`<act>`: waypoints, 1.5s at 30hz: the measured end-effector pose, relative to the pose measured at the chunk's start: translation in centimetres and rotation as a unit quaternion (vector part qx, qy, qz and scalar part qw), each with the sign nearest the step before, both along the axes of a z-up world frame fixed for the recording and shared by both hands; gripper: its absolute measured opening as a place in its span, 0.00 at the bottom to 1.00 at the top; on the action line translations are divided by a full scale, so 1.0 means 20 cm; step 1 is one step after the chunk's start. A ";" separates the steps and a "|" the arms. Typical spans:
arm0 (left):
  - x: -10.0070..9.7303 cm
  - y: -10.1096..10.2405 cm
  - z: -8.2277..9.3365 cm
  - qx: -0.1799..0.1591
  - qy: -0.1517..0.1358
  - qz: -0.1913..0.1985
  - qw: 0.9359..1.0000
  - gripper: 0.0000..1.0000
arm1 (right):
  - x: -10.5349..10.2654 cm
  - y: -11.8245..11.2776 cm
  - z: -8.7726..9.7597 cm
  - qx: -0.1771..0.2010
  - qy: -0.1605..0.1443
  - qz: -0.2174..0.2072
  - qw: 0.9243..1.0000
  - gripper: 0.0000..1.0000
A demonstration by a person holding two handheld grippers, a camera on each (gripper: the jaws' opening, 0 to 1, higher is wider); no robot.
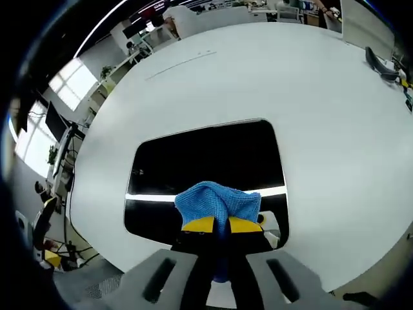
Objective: Wipe the mirror surface with the cleaning cloth until all visible marks leave the cleaned area.
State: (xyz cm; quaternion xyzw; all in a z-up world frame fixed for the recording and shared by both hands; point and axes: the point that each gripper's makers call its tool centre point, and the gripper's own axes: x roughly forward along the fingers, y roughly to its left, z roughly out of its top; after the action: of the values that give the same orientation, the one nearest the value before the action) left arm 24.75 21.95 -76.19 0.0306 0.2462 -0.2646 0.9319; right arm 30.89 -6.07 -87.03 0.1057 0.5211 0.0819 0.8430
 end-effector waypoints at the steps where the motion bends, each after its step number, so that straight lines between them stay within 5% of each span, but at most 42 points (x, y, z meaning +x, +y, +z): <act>1: 0.00 0.00 0.00 -0.001 0.000 0.002 1.000 0.99 | 0.00 0.01 0.00 0.001 0.000 0.001 1.000 0.00; 14: 0.04 0.01 -0.02 -0.011 -0.003 -0.004 1.000 0.99 | 0.01 0.19 0.01 0.000 -0.001 0.018 1.000 0.00; 31: 0.01 -0.02 -0.08 -0.004 0.029 -0.022 0.999 0.99 | 0.02 0.43 0.01 0.004 0.007 0.045 0.999 0.00; 45: 0.00 0.01 -0.03 -0.018 0.032 -0.015 0.999 0.99 | 0.02 0.59 0.01 0.011 0.010 0.071 0.997 0.00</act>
State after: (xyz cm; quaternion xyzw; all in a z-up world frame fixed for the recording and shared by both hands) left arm 24.68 22.21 -76.86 0.0093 0.2703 -0.2837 0.9200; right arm 31.30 5.80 -86.81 0.0783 0.5347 0.1465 0.8285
